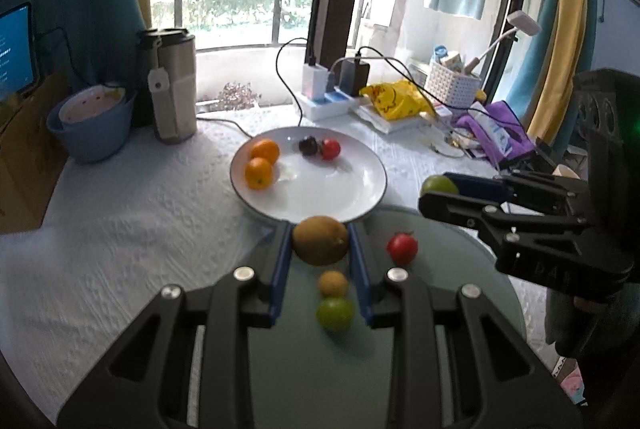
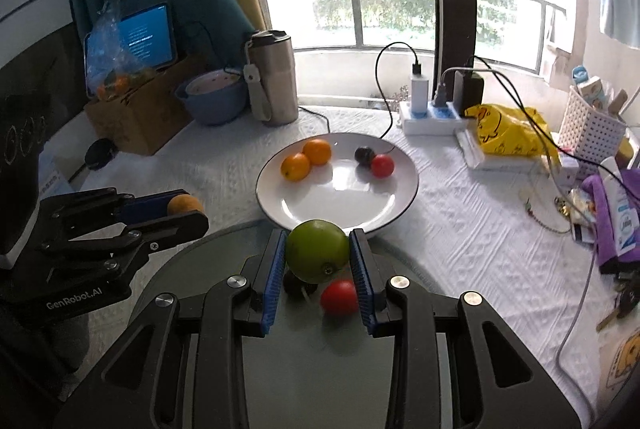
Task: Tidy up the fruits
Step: 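Carry the kiwi and the green fruit in both grippers toward the plate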
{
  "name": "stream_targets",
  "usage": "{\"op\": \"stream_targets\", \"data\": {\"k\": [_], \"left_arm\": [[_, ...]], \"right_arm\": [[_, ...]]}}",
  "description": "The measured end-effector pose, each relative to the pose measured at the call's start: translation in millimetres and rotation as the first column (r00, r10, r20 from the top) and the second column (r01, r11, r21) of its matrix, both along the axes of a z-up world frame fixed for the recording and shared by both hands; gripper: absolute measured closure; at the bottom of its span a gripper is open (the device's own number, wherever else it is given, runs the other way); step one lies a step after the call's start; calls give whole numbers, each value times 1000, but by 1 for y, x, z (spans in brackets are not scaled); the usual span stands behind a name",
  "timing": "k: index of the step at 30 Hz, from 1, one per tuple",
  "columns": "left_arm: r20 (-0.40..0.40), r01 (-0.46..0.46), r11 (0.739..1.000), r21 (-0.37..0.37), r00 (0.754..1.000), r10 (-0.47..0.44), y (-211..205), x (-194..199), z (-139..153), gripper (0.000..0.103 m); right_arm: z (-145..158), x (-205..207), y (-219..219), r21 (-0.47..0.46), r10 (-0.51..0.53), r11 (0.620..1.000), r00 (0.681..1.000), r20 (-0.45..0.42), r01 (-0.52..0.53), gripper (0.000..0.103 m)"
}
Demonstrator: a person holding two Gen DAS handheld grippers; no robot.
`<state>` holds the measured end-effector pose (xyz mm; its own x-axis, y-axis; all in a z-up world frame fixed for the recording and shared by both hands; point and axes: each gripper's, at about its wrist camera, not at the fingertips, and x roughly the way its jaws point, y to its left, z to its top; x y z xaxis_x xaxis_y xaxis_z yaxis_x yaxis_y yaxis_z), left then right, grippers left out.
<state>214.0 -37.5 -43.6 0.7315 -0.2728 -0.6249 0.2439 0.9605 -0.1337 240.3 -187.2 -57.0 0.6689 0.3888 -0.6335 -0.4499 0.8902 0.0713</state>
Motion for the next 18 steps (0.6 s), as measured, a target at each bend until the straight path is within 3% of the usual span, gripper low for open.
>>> {"op": "stream_targets", "data": {"k": [18], "left_arm": [[3,-6,1000,20,1000,5,-3,51,-4,73]], "right_arm": [[4,50,-16,-6,-28,1000,1000,8,28,69]]}}
